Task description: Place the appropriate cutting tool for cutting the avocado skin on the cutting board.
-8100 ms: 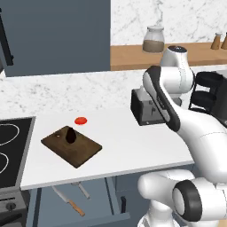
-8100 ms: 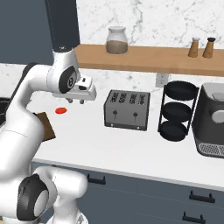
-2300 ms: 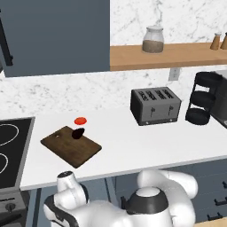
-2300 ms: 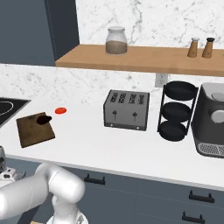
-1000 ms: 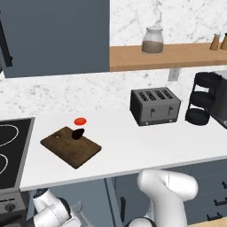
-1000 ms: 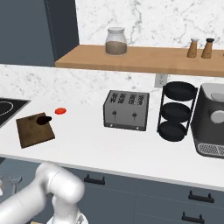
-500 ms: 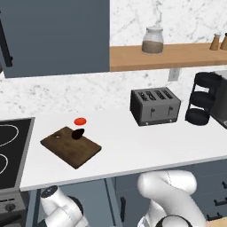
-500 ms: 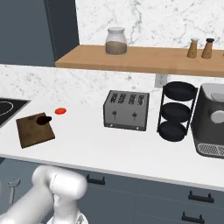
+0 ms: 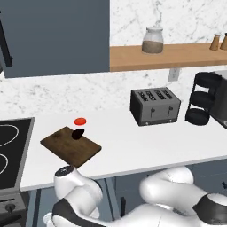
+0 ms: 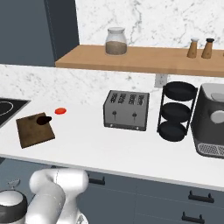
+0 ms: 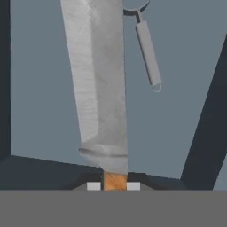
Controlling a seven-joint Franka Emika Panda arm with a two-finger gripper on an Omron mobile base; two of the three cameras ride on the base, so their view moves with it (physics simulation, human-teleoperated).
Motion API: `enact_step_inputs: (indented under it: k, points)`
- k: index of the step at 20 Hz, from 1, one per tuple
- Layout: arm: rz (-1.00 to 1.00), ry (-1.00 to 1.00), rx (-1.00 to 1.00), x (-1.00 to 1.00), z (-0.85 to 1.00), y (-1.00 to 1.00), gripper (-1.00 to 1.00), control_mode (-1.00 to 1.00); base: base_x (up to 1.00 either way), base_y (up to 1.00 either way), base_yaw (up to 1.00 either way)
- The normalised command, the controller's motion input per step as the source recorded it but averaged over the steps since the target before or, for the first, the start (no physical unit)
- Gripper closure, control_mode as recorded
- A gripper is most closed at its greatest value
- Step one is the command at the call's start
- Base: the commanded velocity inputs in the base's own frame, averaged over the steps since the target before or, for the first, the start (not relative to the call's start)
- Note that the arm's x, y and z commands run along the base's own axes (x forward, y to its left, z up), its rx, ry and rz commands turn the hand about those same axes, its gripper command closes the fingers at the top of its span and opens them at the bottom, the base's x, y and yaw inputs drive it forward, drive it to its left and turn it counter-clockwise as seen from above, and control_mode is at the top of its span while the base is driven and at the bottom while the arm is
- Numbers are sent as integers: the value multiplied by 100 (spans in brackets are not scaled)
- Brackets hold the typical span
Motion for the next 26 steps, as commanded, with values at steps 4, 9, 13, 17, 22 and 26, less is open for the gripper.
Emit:
enact_step_inputs:
  k: [4,9,13,17,22,26]
  points:
    - [-7,0,10,-14,100,-55,100,-100,0,0,0]
    - [-10,3,6,27,100,-84,100,-100,0,0,0]
    - [-1,10,2,99,87,-99,100,-100,0,0,0]
    - [5,18,1,100,54,-42,100,-100,0,0,0]
    - [30,21,-6,95,32,56,100,-100,0,0,0]
    - [31,18,-10,100,14,56,100,-100,0,0,0]
